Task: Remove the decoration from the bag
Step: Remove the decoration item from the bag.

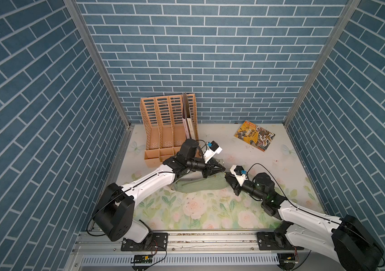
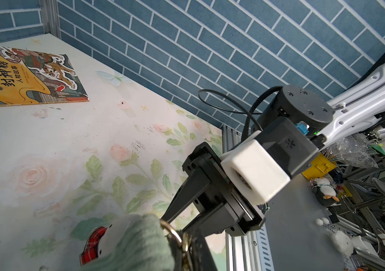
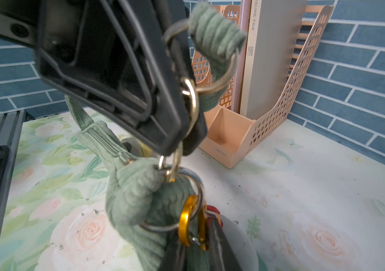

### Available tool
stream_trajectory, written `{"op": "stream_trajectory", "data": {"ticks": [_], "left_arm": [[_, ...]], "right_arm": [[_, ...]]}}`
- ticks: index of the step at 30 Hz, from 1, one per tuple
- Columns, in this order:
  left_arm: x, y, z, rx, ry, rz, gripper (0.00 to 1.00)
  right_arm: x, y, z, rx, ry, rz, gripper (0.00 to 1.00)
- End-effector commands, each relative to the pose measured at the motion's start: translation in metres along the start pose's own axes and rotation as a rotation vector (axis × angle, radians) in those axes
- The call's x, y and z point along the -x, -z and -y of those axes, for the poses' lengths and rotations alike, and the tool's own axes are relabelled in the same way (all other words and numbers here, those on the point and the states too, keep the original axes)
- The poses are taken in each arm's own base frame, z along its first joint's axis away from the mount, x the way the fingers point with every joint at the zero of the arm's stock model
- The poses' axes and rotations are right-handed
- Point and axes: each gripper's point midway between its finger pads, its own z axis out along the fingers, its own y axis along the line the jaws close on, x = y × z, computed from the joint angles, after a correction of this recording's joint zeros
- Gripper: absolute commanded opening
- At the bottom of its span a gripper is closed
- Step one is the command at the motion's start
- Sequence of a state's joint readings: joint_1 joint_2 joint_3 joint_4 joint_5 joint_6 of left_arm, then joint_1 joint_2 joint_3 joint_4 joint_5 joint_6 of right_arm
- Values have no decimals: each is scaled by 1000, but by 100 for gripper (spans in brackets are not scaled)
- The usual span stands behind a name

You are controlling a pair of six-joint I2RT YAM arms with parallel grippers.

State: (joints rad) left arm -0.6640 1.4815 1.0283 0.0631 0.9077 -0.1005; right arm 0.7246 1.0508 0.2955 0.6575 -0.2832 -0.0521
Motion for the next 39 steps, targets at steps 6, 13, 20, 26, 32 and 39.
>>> {"op": "stream_trajectory", "data": {"ticks": [6,13,20,26,32,39], "left_arm": [[20,12,4,27,-32,52,0],[22,18,2,69,22,102,12],[18,21,-2,94,60,135,26],[16,20,-3,89,86,162,31],[9,19,-8,109,100,145,41],[2,19,-13,121,111,137,39]], "right_arm": [[10,5,11,-116,-15,60,9],[20,8,16,-220,-46,56,2],[35,6,12,-268,-32,30,1],[44,0,5,-303,-15,7,0],[50,-4,2,-326,26,-5,0],[53,-1,4,-350,43,-8,0]]}}
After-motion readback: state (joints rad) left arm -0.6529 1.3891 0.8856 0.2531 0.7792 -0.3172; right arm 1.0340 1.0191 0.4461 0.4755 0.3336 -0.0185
